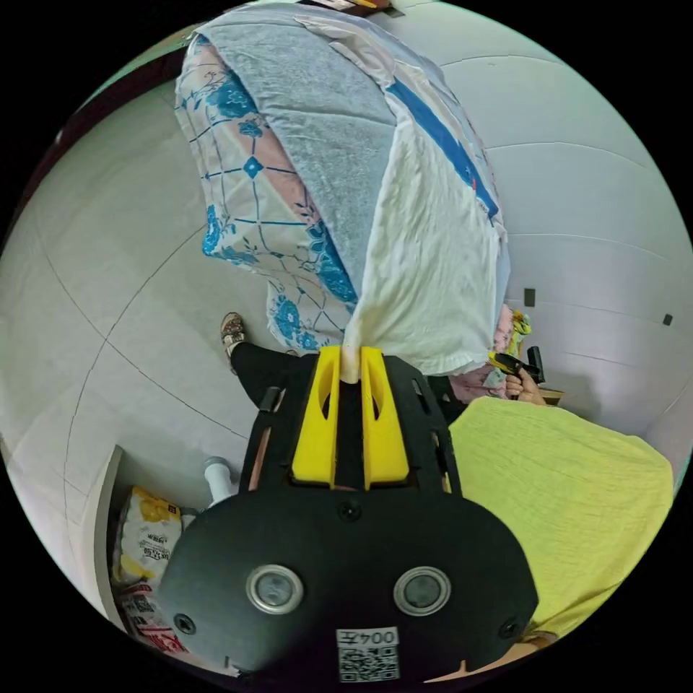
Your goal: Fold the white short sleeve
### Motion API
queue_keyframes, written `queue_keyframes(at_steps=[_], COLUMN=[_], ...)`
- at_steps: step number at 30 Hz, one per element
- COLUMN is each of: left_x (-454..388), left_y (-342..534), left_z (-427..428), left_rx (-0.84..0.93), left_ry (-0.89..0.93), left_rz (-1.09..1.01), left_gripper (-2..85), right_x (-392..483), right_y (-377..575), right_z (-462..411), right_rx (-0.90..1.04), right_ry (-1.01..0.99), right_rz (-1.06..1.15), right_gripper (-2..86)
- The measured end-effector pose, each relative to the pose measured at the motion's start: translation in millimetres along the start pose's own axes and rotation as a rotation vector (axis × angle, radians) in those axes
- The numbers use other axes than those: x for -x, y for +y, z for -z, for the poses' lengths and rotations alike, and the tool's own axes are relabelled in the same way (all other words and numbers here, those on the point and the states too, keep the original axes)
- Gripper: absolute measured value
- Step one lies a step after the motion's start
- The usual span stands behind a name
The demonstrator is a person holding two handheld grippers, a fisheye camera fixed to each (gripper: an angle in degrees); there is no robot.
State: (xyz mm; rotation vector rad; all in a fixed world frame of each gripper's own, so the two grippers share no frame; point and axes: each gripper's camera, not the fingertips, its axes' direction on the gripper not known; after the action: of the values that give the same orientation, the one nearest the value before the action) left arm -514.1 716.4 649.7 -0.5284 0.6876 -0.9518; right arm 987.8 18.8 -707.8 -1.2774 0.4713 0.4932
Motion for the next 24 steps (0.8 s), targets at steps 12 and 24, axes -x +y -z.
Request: queue_keyframes(at_steps=[12,24], left_x=[-95.7,-173.5], left_y=[-23.4,-232.5], left_z=[22.7,-18.7], left_rx=[-0.281,-0.29], left_ry=[-0.362,-0.651], left_rz=[-0.162,-0.589], left_gripper=[4.8,5.2], right_x=[146.2,255.4], right_y=[7.1,-80.3], right_z=[-33.1,-219.4], right_rx=[-0.239,-0.083], right_ry=[0.304,0.643], right_rz=[0.365,0.429], right_gripper=[4.6,-0.4])
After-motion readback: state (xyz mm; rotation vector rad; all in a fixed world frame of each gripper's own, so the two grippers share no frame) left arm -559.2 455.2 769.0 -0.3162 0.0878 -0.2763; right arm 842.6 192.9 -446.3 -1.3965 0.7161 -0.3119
